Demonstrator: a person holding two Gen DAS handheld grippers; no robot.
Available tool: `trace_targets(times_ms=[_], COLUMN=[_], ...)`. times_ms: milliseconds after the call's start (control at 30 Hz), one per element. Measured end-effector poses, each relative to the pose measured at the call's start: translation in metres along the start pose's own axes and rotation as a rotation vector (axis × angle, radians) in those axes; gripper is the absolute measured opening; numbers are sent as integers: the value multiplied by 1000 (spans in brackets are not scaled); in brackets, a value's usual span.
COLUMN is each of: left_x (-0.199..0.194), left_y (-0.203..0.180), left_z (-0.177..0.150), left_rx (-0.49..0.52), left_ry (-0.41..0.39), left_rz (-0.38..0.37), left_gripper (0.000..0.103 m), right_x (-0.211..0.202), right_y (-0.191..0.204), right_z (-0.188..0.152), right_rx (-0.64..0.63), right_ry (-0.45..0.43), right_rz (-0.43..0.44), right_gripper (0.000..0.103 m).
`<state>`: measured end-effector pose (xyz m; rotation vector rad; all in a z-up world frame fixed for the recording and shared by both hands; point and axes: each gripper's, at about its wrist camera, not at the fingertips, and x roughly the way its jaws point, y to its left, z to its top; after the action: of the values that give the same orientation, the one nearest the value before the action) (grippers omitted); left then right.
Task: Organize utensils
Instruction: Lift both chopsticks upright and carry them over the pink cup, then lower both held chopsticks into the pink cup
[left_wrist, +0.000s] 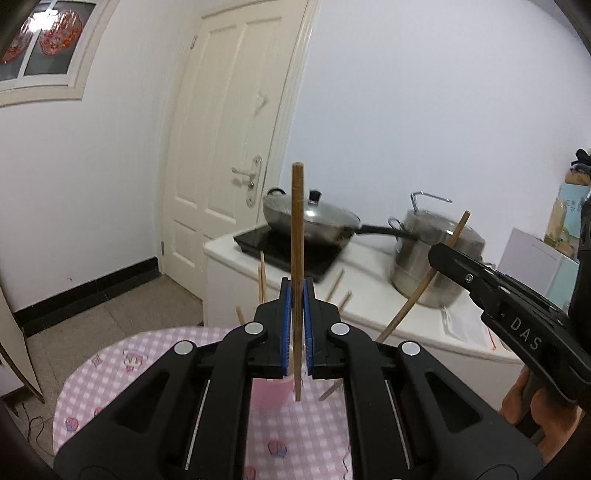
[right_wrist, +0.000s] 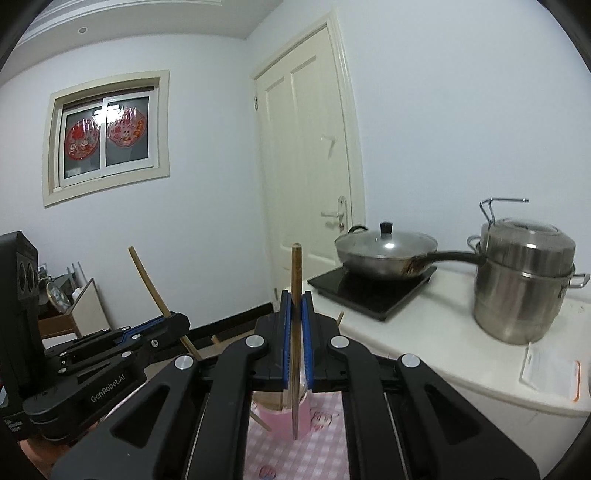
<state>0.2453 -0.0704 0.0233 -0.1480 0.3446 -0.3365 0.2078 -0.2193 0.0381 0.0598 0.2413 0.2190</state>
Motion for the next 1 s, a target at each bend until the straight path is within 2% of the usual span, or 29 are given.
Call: trace_targets(times_ms=[167, 367, 633, 1000], left_x=[11, 24, 47, 60], left_y=[-4, -5, -2, 3], left_z=[10, 6, -15, -30], left_rx=[2, 11, 18, 25], left_ry=[-54, -97, -51, -2], left_rz=[34, 82, 100, 100], left_gripper=[6, 6, 6, 6], right_x=[16, 31, 47, 49], right_y=[-3, -5, -15, -18], right_z=[8, 3, -7, 2], right_rx=[-6, 2, 43, 68], right_ry=[-30, -58, -74, -108], right_rz=[-3, -6, 6, 25], right_gripper=[4, 4, 4, 4])
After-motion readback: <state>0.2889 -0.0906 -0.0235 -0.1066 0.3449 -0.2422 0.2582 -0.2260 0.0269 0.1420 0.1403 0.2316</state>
